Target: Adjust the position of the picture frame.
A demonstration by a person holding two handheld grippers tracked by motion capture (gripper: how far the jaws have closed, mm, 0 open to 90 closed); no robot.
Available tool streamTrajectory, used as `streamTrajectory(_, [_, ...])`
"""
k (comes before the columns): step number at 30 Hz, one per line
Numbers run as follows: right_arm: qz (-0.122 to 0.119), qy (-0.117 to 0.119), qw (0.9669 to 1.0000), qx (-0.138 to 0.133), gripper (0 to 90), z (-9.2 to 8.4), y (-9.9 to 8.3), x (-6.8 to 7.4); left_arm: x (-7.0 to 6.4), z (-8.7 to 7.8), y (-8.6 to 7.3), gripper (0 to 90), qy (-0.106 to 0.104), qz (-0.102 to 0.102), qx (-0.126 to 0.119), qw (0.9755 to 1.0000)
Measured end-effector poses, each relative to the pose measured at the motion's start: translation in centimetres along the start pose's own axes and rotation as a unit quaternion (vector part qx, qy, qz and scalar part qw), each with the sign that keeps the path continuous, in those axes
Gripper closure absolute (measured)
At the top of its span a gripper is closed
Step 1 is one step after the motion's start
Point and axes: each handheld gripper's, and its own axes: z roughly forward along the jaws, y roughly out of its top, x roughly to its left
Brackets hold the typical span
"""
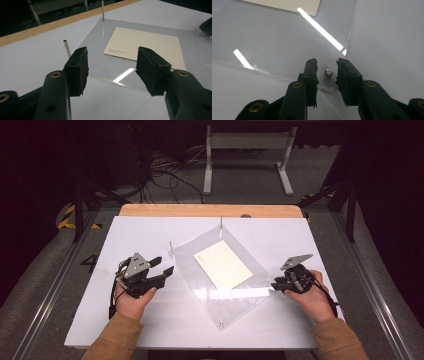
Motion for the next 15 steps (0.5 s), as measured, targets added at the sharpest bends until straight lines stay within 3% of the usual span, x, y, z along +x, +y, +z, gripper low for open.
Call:
streamTrajectory(6, [-0.005,0.002,1.0000,0.006,82.3,0.24,0.15,-0.08,0.15,0.17,-0.27,42.9,0.002,-0.001,0.004,1.0000])
streamTrajectory(15, [-0.033,0.005,0.9993,0.017,83.1,0.22,0.44,0.08,0.62,0.58,-0.74,42.3,-0.007,-0.019,0.013,0.9997])
